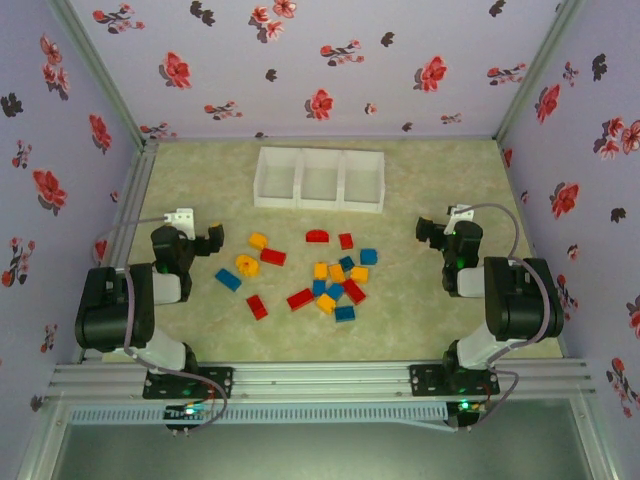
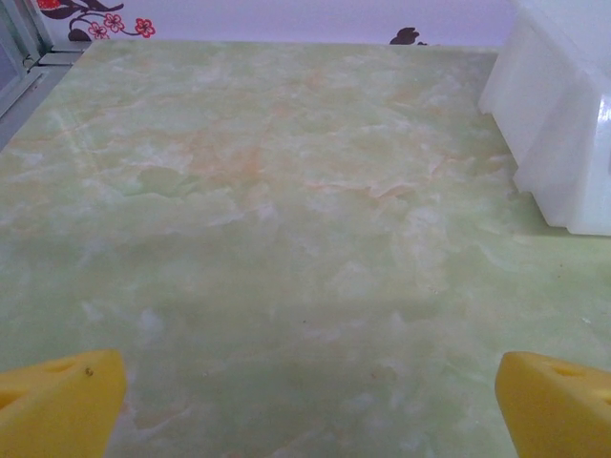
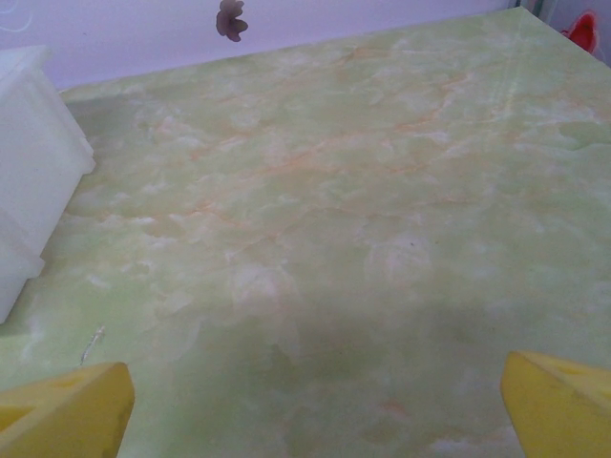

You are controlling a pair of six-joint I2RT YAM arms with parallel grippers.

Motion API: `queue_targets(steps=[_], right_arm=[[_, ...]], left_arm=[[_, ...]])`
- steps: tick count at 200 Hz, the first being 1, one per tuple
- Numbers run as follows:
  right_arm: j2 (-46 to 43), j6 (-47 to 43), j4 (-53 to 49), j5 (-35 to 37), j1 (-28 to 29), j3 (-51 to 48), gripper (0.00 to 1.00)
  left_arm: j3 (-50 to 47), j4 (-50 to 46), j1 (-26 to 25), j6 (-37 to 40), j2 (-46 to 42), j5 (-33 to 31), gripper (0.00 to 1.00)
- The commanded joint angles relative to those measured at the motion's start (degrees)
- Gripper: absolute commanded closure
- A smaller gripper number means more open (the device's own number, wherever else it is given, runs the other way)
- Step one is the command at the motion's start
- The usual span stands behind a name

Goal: Sort the legos into containers by color

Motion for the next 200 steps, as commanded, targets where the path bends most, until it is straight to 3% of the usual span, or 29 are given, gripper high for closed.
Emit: queue_targets(steps=[1,33,54,89,104,124,137,151,200], right_arm=[[-0.9,0.8,0.1,3.2,0.0,0.5,0.01],[-14.8,5.2,-21.1,15.8,0.7,5.4,0.01],[-24.2,7.9,-36.1,15.1,1.2,12.0,0.01],[-32.6,9.7,-56.5,19.2,6.2,25.7,0.01],[-33.0,11.8,-65.9,16.8,7.6,32.6,0.01],[-31.5,14.7,-77.3,7.2,8.1,40.8,0.01],[-29.6,16.9,-83.5,1.5,9.5,44.4,0.01],[-28.7,17.7,-86.7,1.5,13.7,45.2,0.01],[-23.1,25.6,-79.1,5.7,27.5,33.4,0.06]], left_arm=[[1.5,-0.1,-0.3,0.3,-0.2,-1.9,0.0],[6.6,-16.9,-1.0,-0.8,-10.2,-8.7,0.0],[10.6,-28.2,-1.3,-5.3,-18.3,-14.5,0.0],[20.7,-47.3,-2.6,-13.8,-29.5,-14.6,0.0],[24.9,-53.3,-4.5,-18.9,-33.3,-14.3,0.0],[33.2,-66.5,-9.6,-21.7,-36.1,-13.8,0.0],[37.5,-75.7,-15.1,-22.1,-36.8,-18.4,0.0],[38.3,-81.4,-18.8,-25.1,-38.4,-22.0,0.0],[33.5,-83.8,-21.7,-28.5,-40.8,-17.8,0.0]])
